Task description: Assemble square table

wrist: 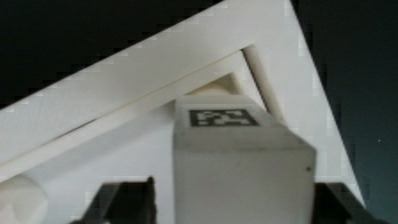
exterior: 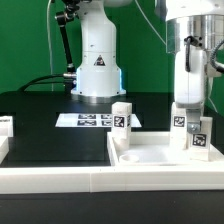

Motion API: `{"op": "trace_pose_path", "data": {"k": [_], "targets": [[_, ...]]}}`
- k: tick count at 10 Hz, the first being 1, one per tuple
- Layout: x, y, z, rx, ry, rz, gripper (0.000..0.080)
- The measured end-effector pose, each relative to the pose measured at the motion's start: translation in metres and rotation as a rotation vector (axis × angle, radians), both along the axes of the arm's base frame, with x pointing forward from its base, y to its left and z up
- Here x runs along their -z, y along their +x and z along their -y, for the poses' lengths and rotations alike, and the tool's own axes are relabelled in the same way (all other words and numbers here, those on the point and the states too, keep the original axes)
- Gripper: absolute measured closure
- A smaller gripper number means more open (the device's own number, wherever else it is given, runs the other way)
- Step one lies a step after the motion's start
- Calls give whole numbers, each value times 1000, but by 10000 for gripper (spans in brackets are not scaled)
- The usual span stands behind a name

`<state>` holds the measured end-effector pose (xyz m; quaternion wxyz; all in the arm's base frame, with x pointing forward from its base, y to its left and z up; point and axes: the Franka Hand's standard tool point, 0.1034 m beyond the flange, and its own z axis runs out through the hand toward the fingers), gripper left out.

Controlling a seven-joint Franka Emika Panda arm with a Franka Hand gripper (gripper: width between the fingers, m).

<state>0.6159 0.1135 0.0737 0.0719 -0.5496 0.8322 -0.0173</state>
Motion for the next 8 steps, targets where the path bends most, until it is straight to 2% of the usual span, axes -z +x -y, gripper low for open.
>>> {"op": "trace_pose_path", "data": {"k": [1,2,8], "targets": [[0,0,0,-48,-8,3,263],[0,0,0,-115,-17,6,175],[1,0,-4,-554,-86,19,150]]}}
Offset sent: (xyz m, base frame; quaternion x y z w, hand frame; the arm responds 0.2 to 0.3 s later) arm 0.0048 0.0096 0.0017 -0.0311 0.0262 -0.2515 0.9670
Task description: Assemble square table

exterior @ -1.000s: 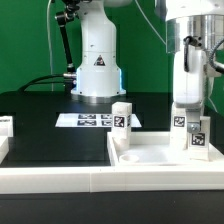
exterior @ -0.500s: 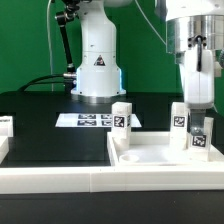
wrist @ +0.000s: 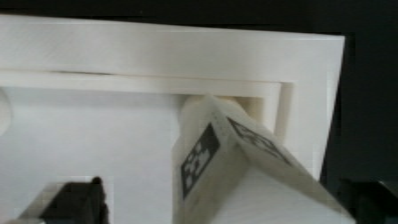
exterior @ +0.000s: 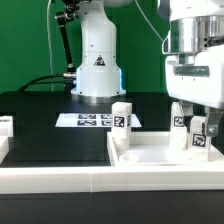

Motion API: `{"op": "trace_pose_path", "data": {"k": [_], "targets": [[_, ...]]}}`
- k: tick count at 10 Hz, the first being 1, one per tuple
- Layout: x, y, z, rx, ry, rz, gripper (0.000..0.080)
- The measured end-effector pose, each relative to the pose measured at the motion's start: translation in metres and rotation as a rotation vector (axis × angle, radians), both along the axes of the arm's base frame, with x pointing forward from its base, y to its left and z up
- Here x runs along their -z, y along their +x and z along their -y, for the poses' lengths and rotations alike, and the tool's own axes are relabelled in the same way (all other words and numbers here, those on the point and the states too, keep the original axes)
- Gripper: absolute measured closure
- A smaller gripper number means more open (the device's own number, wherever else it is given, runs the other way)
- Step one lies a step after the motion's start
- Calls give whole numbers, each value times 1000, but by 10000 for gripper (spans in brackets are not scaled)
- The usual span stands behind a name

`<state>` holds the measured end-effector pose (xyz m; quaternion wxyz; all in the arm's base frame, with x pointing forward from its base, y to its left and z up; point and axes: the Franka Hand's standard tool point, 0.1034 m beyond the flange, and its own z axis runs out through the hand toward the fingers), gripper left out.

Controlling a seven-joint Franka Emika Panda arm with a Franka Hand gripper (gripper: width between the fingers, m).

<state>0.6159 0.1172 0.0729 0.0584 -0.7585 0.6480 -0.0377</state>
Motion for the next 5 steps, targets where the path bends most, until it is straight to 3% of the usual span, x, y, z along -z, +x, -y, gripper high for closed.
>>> {"op": "trace_pose_path", "data": {"k": [5], "targets": [[-2,3,3,-430,-66,17,150]]}}
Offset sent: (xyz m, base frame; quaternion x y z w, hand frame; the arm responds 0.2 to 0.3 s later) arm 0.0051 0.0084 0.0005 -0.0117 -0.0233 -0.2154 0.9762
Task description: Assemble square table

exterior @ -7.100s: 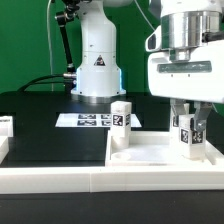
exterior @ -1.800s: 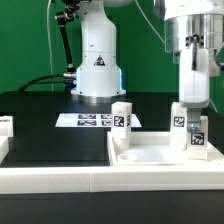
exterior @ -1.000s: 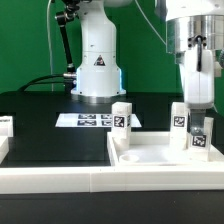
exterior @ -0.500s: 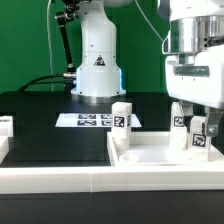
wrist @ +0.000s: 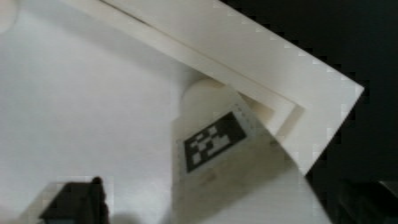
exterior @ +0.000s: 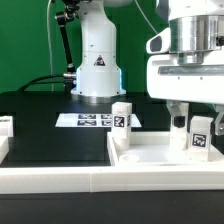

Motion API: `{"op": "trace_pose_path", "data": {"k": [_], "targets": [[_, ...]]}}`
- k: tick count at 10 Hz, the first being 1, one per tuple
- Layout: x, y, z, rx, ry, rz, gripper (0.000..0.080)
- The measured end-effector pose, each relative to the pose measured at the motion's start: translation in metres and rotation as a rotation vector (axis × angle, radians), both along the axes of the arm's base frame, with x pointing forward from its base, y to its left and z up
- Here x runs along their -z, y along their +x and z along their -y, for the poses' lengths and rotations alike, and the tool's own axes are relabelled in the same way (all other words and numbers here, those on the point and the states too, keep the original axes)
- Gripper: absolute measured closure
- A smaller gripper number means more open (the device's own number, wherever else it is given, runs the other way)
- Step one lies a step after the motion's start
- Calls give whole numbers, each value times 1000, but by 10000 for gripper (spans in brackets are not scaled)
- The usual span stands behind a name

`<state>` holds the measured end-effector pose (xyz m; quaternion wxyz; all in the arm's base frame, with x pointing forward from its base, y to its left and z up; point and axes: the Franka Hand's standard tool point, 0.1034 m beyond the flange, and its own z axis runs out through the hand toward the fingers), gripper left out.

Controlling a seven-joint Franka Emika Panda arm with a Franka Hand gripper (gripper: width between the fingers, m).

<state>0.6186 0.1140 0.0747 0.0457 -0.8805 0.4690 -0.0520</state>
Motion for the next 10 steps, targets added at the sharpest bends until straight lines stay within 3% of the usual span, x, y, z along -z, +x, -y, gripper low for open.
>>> {"op": "trace_pose_path", "data": {"k": [7,8,10], "targets": [[-4,6,5,-475,-112,14,150],[-4,6,6,-470,-111,14,150],[-4,6,6,-469,-111,14,402]]}}
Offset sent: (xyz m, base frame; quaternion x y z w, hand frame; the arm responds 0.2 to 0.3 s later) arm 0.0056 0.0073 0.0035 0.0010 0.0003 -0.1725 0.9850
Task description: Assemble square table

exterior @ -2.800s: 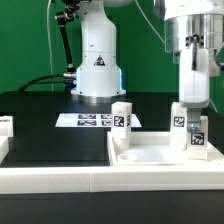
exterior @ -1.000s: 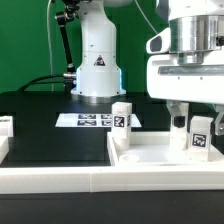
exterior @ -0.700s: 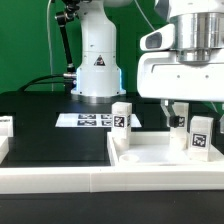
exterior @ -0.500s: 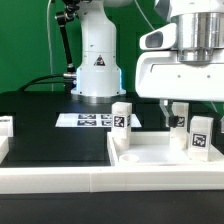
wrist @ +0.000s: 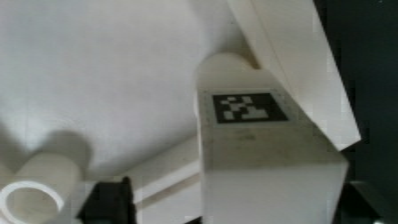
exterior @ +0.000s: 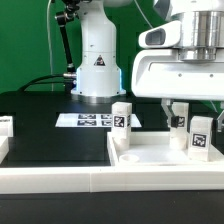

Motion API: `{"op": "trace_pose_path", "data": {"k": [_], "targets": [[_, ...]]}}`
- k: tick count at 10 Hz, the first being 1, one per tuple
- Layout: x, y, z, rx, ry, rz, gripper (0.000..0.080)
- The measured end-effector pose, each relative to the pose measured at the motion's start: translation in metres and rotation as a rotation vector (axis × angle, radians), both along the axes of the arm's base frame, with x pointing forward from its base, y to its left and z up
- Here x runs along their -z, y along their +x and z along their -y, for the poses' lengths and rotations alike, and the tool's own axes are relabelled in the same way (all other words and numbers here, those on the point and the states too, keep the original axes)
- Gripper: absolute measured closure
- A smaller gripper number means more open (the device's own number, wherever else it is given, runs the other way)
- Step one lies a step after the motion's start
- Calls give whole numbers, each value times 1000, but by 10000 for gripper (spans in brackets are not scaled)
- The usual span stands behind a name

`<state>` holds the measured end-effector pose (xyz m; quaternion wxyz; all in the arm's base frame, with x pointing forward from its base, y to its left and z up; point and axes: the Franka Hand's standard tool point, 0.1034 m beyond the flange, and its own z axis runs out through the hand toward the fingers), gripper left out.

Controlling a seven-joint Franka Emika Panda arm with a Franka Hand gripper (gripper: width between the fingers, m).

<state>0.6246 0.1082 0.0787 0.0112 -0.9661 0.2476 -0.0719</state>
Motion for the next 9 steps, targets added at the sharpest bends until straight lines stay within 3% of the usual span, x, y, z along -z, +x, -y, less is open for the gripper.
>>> {"op": "trace_pose_path", "data": {"k": [1,2,6,9], "targets": [[0,0,0,25,4,1,402],[0,0,0,27,4,1,509],[0,0,0,332,50,4,509],[1,-3,1,615,110,30,509]]}}
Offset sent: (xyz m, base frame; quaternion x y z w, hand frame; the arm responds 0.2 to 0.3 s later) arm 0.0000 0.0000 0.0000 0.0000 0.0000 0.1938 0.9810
